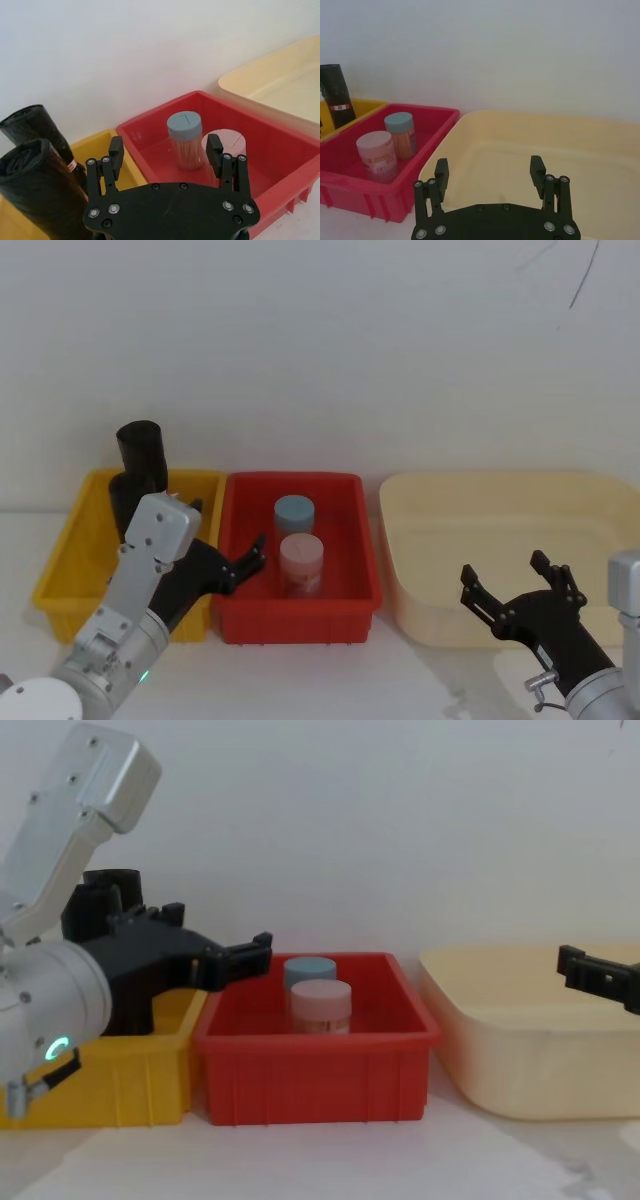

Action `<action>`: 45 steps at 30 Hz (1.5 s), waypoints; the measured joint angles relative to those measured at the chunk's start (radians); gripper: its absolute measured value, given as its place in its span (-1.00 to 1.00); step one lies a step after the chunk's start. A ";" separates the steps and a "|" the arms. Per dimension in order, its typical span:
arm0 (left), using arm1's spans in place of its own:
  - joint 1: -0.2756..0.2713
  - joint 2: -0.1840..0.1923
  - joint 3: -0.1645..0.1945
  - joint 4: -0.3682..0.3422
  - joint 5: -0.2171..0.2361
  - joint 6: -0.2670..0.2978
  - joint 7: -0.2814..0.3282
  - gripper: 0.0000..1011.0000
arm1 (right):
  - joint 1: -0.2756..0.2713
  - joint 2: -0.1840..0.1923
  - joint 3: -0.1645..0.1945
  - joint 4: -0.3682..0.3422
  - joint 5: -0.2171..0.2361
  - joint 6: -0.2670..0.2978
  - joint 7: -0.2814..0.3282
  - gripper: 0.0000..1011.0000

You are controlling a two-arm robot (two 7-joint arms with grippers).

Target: Pick up the garbage bag with the one hand and transfer it to the other hand.

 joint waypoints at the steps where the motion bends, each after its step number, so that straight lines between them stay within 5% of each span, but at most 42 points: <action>1: -0.002 -0.001 0.001 0.000 0.000 0.000 -0.001 0.98 | 0.000 0.000 0.000 0.000 0.002 0.001 0.003 0.98; 11: -0.056 -0.013 0.002 -0.036 -0.012 0.050 -0.046 0.98 | 0.036 -0.010 0.011 -0.001 0.059 0.022 0.057 0.98; 21: -0.083 0.034 -0.073 -0.166 -0.052 0.177 -0.073 0.98 | 0.141 -0.047 -0.022 -0.008 0.113 0.068 0.116 0.98; 29: -0.025 0.100 -0.202 -0.278 -0.112 0.281 -0.087 0.98 | 0.246 -0.087 -0.091 0.021 0.122 0.124 0.146 0.98; 38: 0.120 0.153 -0.398 -0.374 -0.208 0.388 -0.105 0.98 | 0.344 -0.118 -0.166 0.083 0.106 0.193 0.161 0.98; 45: 0.202 0.163 -0.484 -0.396 -0.258 0.424 -0.118 0.98 | 0.389 -0.129 -0.202 0.126 0.088 0.233 0.170 0.98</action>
